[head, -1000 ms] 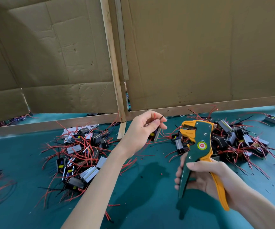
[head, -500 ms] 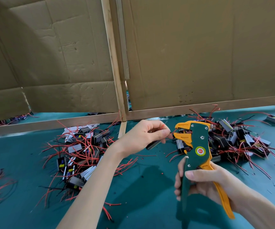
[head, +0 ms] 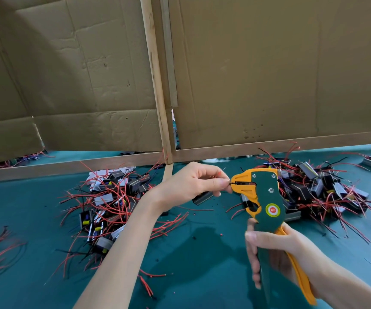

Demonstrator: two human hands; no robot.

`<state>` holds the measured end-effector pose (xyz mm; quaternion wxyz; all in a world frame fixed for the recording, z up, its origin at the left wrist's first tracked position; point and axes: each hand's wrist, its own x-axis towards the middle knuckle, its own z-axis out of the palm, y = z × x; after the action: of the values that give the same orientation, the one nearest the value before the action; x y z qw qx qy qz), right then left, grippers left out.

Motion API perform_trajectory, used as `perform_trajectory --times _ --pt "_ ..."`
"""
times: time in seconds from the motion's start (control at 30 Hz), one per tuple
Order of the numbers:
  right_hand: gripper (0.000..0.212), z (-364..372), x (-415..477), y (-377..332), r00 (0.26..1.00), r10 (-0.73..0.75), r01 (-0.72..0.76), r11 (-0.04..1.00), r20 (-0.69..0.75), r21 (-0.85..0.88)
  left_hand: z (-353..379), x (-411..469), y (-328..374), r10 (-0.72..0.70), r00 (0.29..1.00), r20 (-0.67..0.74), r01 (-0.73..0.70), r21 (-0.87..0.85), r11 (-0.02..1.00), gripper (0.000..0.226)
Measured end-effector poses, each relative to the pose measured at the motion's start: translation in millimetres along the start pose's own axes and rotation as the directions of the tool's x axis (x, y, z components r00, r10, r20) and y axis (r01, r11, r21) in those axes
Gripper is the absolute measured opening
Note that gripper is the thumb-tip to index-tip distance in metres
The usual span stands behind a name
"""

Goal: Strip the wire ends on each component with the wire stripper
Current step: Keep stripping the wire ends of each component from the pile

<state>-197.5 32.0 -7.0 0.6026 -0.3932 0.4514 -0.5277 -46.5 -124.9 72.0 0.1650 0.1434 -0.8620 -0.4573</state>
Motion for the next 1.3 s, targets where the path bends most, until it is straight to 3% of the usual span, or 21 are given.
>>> perform_trajectory --times 0.17,0.23,0.33,0.47,0.63,0.77,1.03,1.3 --pt "0.047 10.9 3.4 8.4 0.979 -0.032 0.032 0.999 -0.201 -0.006 4.3 1.1 -12.4 -0.093 0.996 -0.008 0.089 -0.225 0.97 0.011" --pt "0.044 8.6 4.8 8.1 0.989 -0.01 0.019 0.998 -0.147 0.062 9.4 3.7 -19.4 -0.143 0.99 0.013 0.141 -0.285 0.948 0.017" --pt "0.044 3.1 9.3 5.2 0.999 -0.044 0.046 0.975 -0.011 0.218 10.9 5.8 -25.0 -0.113 0.991 -0.067 0.089 -0.289 0.953 0.022" --pt "0.047 -8.0 11.6 2.9 0.993 -0.121 0.119 0.973 -0.001 0.198 2.2 5.2 -18.9 -0.03 0.983 -0.179 0.012 -0.097 0.995 0.024" --pt "0.046 -10.0 7.5 -8.1 0.994 -0.113 0.111 0.981 -0.001 0.157 0.5 1.9 -2.8 0.048 0.971 -0.235 -0.017 0.135 0.991 0.014" --pt "0.029 -5.5 4.3 -11.1 0.996 -0.087 0.084 0.99 0.022 0.115 3.2 1.7 6.2 0.08 0.962 -0.259 -0.022 0.218 0.976 0.011" --pt "0.029 -5.0 2.8 -8.8 0.998 -0.064 0.061 0.995 0.027 0.076 8.5 3.0 7.0 0.077 0.972 -0.221 0.003 0.342 0.94 0.011" --pt "0.028 -6.7 4.4 -6.9 0.998 -0.042 0.04 0.997 0.036 0.067 6.5 2.2 4.9 0.117 0.97 -0.215 -0.04 0.334 0.942 0.015"
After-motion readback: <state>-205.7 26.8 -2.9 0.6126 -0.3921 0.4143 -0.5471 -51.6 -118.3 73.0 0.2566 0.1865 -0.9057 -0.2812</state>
